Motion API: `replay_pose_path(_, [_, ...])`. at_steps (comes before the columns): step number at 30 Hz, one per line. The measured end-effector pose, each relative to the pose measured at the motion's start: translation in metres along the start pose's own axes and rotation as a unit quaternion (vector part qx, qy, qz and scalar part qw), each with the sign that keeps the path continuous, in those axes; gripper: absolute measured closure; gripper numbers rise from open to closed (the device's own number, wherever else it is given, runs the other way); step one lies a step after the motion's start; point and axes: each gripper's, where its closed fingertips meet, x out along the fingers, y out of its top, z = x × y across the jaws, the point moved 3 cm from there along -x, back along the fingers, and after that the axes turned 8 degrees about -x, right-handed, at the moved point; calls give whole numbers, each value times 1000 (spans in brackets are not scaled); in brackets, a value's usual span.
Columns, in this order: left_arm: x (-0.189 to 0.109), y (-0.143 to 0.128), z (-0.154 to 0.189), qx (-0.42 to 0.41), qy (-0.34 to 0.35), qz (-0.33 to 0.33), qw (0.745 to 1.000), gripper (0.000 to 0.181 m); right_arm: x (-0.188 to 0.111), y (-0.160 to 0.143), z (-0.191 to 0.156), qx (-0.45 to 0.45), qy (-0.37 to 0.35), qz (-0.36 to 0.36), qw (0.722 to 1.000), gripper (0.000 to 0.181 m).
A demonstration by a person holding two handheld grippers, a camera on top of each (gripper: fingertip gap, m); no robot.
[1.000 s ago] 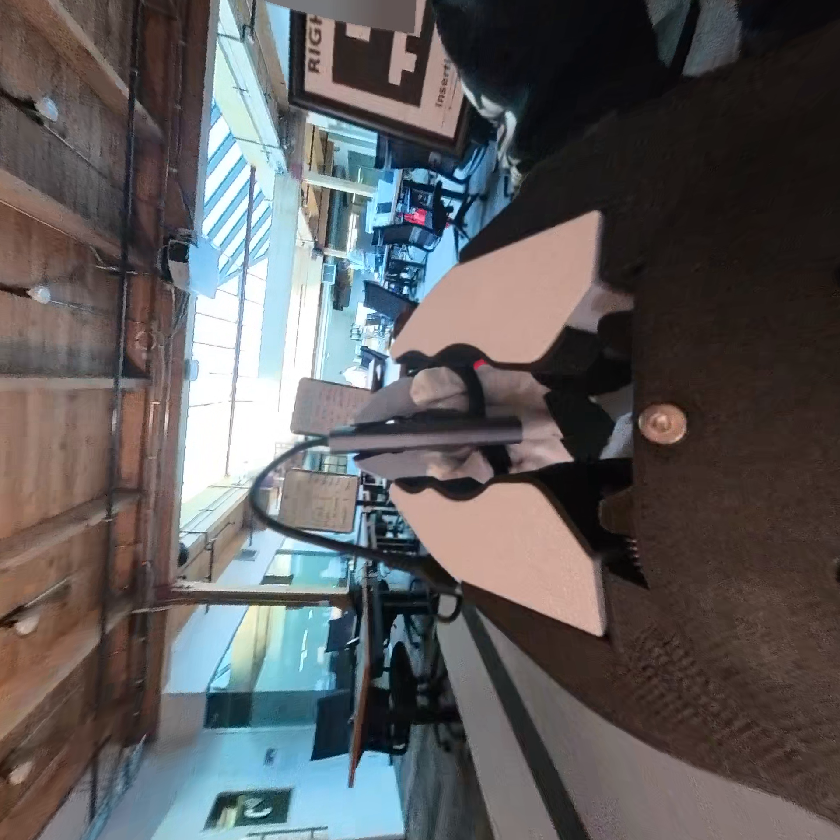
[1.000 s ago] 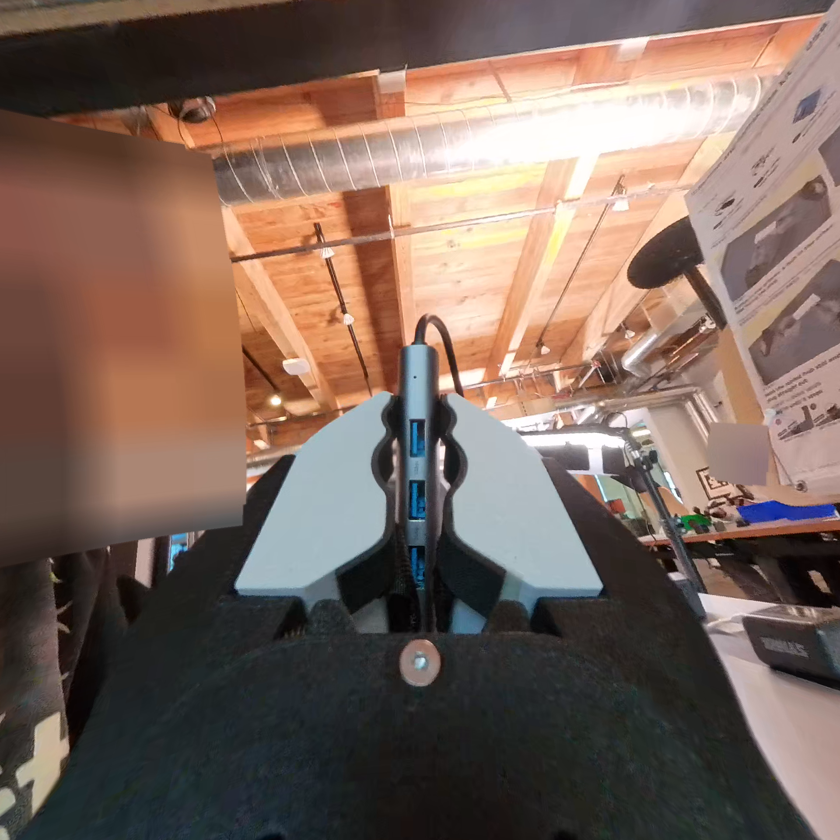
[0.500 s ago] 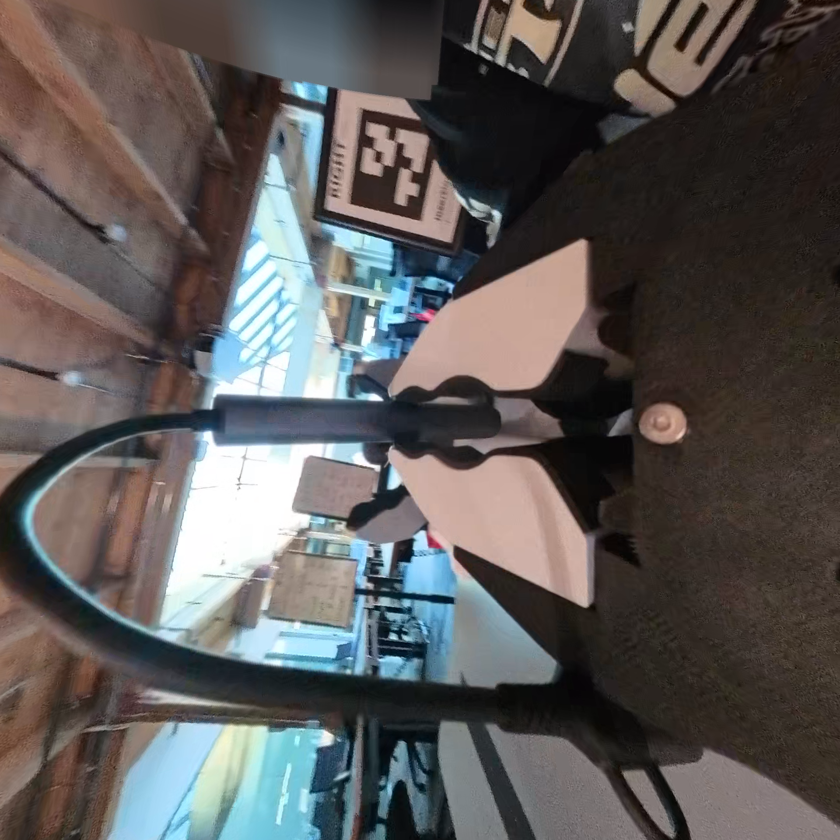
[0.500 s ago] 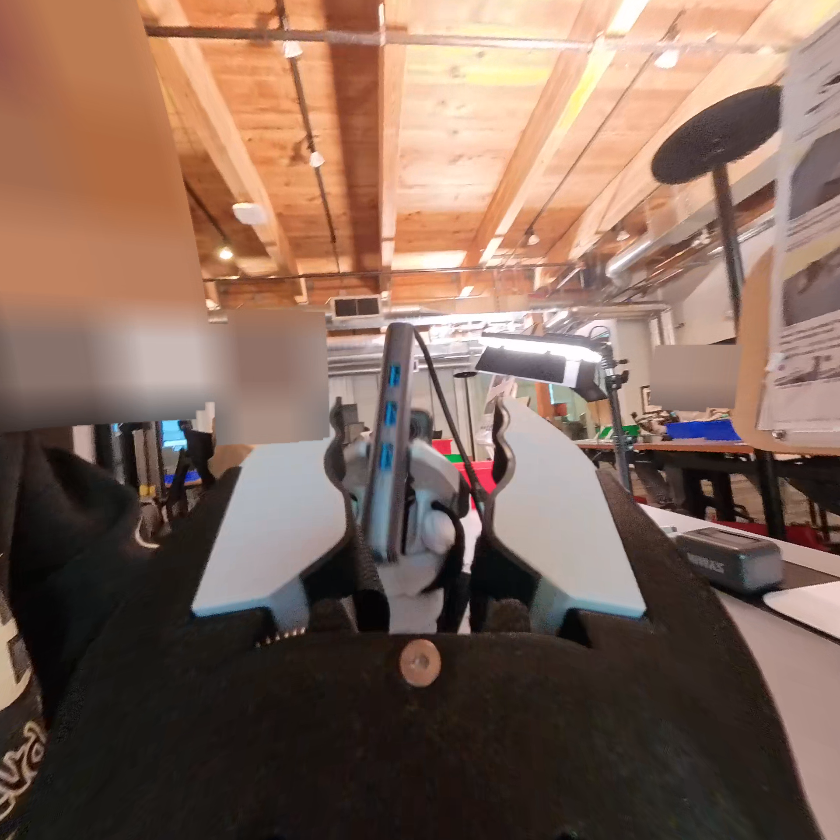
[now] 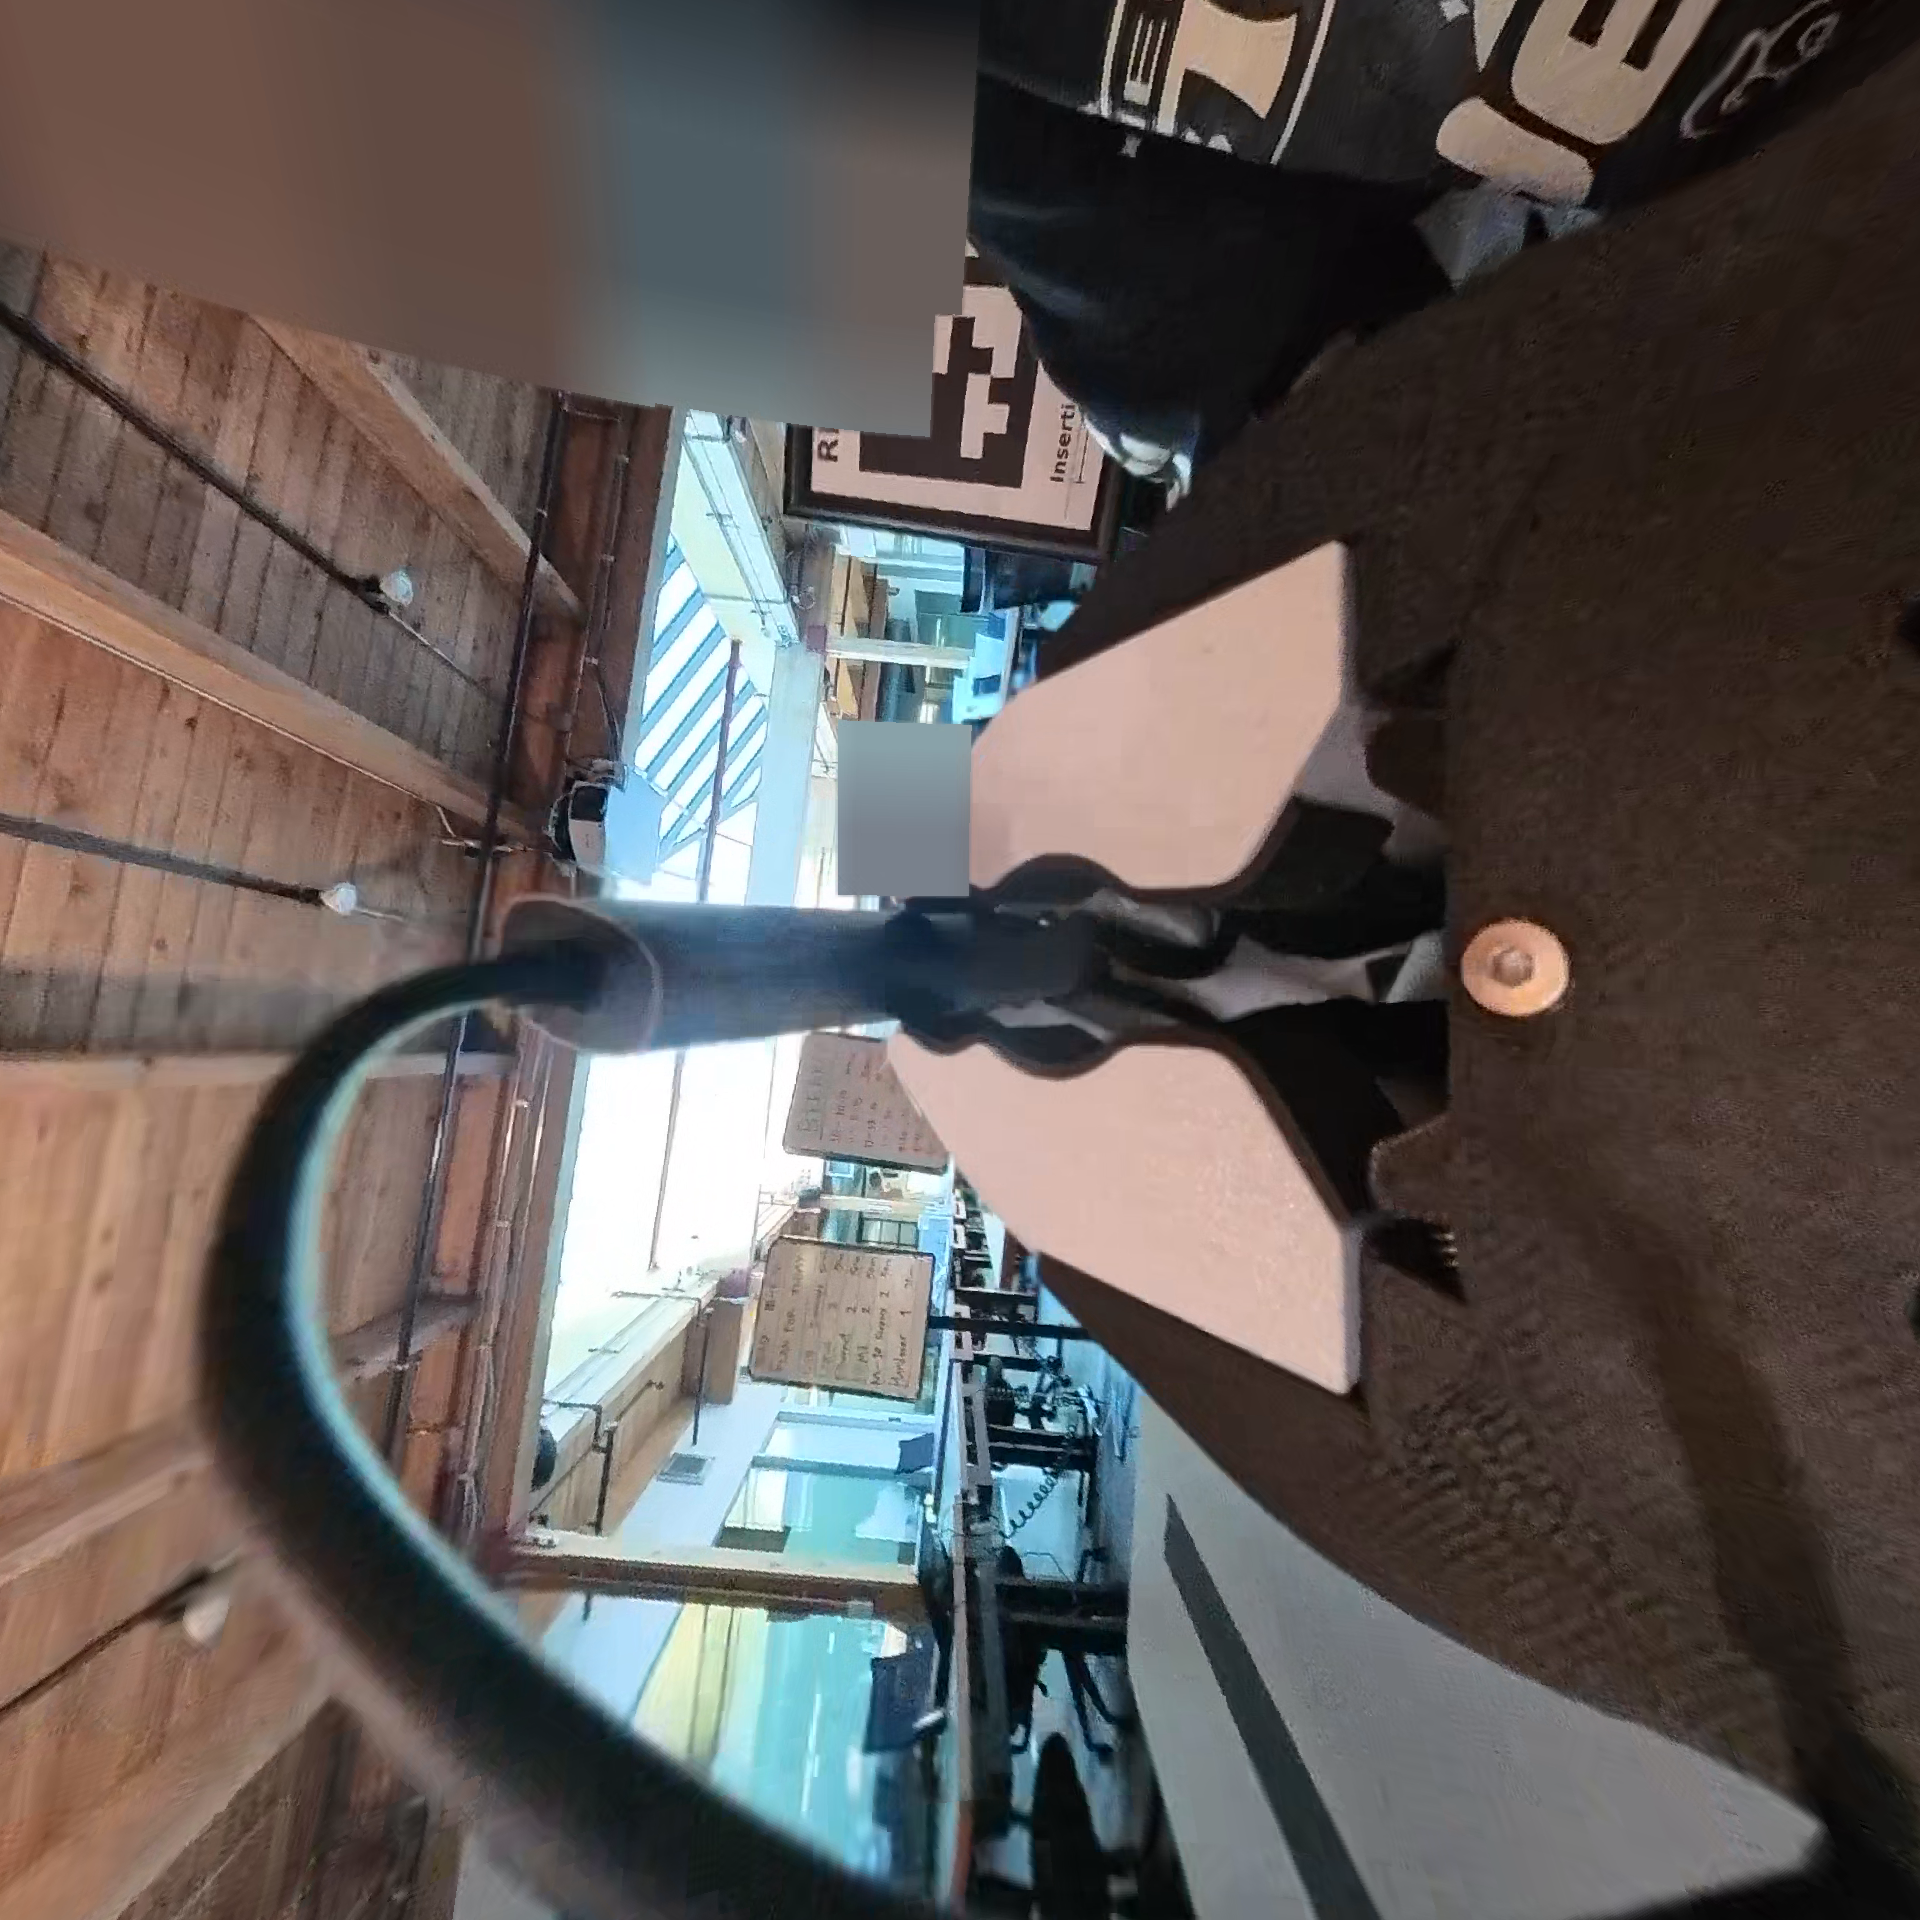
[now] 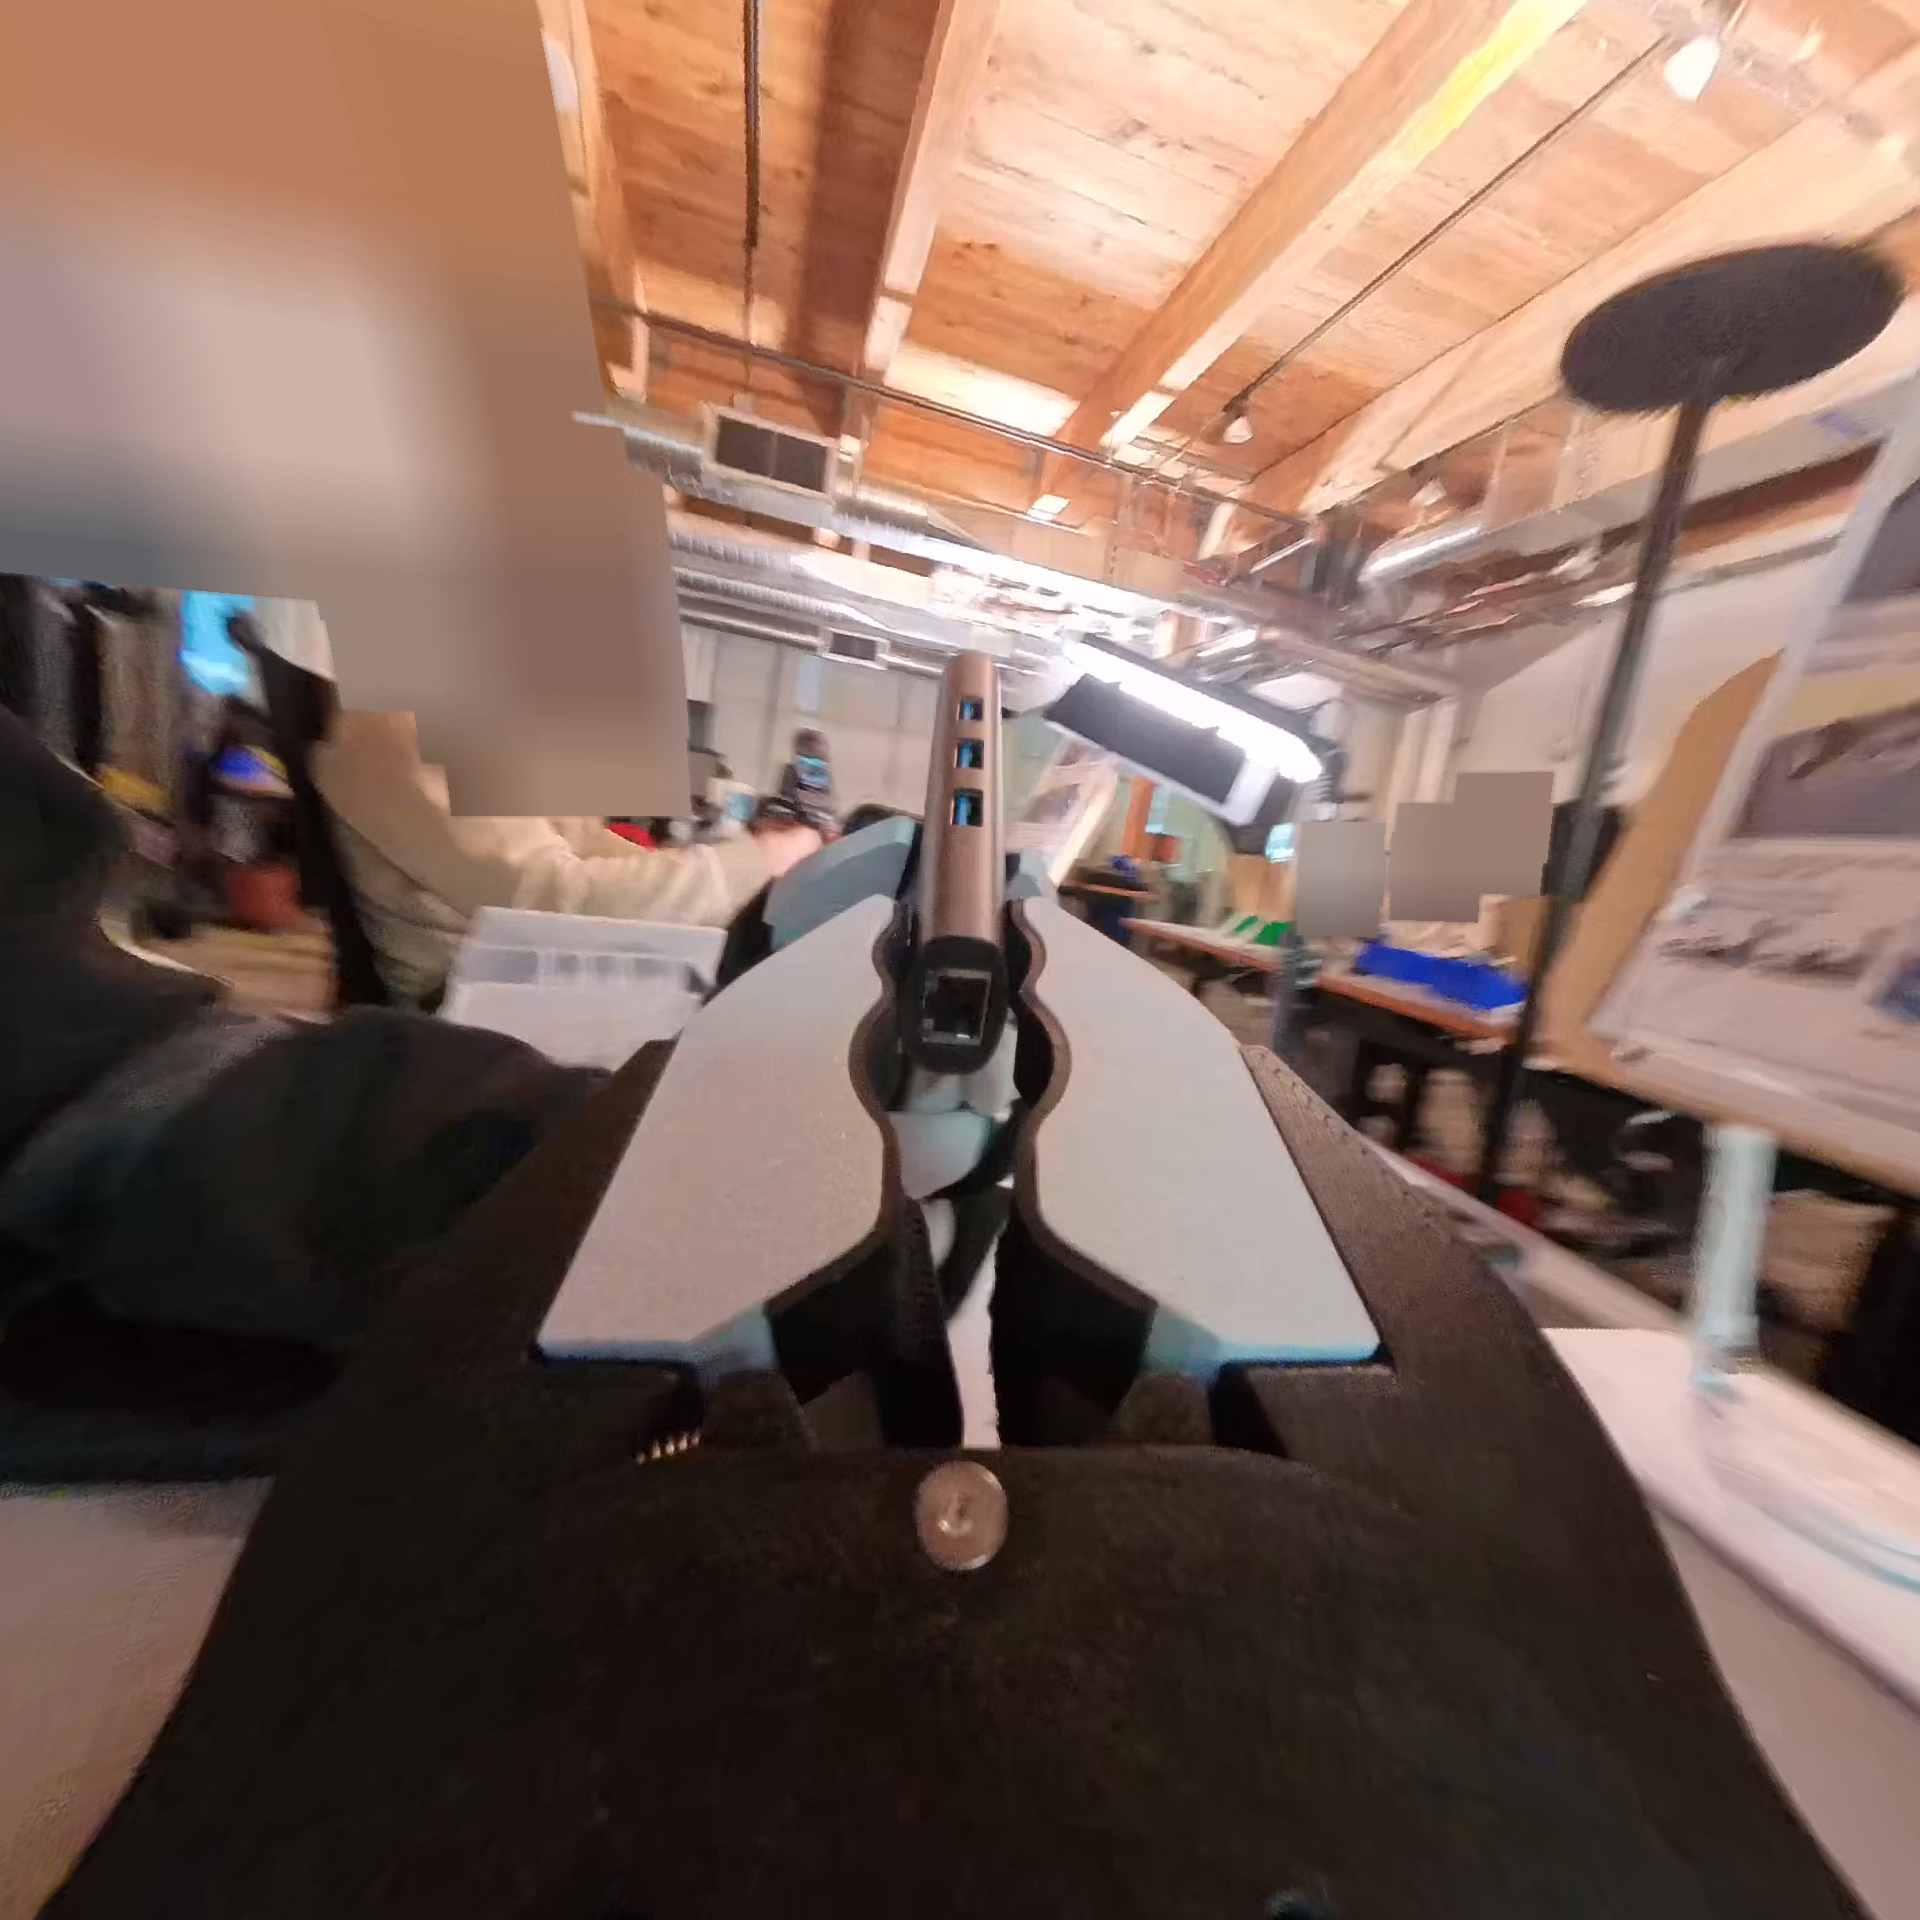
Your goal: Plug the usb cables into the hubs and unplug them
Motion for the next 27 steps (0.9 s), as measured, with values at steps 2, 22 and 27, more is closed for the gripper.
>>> replay_pose_path(2, [-2,-1,-9,4,38,-12,999,147,-3,3,4,-136,-45,-38,989,164])
replay_pose_path(22, [-7,-7,-23,-199,17,-22,980,148,3,-21,-8,-562,-65,-206,798,164])
replay_pose_path(27, [-14,-16,-38,-107,121,-107,981,147,-8,-29,17,-529,-100,-271,798,165])
